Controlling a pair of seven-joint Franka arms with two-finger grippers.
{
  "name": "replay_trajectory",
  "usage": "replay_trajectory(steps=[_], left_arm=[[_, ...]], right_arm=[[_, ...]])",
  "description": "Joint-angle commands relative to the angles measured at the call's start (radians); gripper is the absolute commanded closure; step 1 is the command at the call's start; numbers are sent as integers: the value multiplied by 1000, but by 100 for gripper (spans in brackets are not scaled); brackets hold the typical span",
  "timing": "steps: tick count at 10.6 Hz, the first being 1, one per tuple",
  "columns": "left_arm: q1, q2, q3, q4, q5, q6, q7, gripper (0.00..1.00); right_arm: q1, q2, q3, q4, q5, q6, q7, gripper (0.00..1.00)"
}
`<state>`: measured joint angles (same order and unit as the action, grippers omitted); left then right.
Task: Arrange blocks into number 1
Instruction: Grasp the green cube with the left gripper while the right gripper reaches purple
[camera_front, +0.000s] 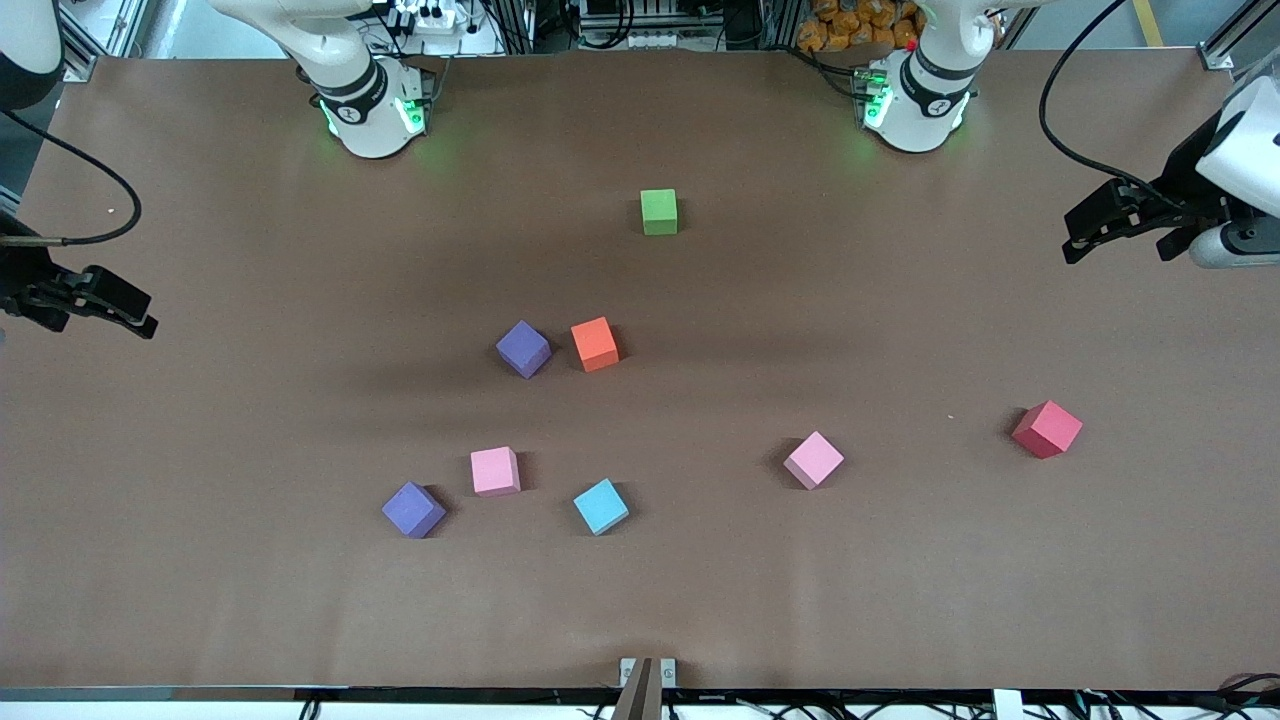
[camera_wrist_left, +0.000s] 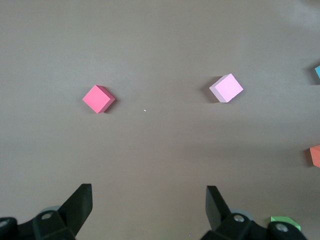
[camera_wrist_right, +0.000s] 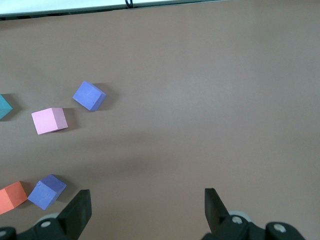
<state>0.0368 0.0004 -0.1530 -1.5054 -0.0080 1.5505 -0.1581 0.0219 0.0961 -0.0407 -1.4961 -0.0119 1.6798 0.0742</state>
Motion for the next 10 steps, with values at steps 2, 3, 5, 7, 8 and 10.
replay_trajectory(steps=[2, 3, 5, 7, 8, 10], left_arm=[[0, -10, -2, -10, -23, -7, -12, 0], [-6, -8, -14, -19, -23, -7, -11, 0], [-20, -8, -97, -96, -32, 2, -74, 0], [-21, -3, -227, -194, -63, 67, -174, 0], [-20, -3, -296, -241, -64, 107, -194, 0], [-32, -2, -426, -358, -98, 233, -346, 0]], right_arm=[[-7, 14, 5, 30, 1, -18, -1, 0], [-7, 14, 5, 28, 1, -18, -1, 0], [-3, 14, 7, 25, 3, -28, 5, 0], [-3, 19, 4, 16, 35, -22, 9, 0], [-3, 33, 4, -1, 56, 10, 10, 0], [13, 120, 4, -36, 113, 140, 22, 0]])
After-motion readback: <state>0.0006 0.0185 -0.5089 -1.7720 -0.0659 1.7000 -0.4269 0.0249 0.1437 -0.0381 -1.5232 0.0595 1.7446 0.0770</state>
